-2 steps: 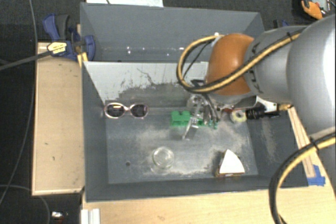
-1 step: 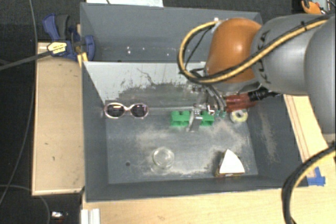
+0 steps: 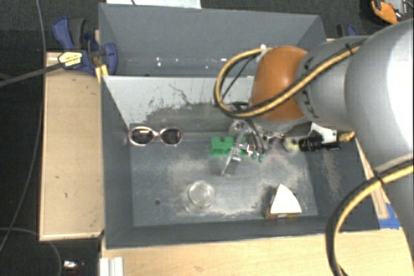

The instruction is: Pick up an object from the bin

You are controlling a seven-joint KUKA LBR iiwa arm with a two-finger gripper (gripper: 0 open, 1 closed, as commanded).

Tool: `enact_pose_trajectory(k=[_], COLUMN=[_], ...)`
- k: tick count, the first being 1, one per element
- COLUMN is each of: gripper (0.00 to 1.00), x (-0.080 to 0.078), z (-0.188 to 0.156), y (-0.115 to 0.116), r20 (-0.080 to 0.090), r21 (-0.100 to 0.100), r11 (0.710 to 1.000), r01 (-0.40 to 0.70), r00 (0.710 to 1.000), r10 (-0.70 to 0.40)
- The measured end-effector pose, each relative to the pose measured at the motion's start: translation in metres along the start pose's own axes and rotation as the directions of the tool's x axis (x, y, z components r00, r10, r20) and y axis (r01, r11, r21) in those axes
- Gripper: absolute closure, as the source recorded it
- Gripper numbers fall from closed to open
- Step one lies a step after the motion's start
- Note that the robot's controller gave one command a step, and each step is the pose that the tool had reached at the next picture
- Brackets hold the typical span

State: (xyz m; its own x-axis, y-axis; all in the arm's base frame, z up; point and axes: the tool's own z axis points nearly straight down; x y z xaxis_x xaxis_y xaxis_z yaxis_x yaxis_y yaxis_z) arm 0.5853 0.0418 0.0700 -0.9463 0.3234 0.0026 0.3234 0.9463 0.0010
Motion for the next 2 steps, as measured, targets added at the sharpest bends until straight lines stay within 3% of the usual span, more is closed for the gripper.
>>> enact_pose_trajectory(k=[1,2], gripper=[0.00,1.00], x=[0.0003,-0.0011], z=[-0.0008,-0.0015], y=[-0.0016,0.0004], r20=[0.010,0.004], r21=[-0.002,-0.002], r11=[0.999,1.000], r01=[0.043,0.004], r00=[0.999,1.000], r10=[-0.043,-0.004])
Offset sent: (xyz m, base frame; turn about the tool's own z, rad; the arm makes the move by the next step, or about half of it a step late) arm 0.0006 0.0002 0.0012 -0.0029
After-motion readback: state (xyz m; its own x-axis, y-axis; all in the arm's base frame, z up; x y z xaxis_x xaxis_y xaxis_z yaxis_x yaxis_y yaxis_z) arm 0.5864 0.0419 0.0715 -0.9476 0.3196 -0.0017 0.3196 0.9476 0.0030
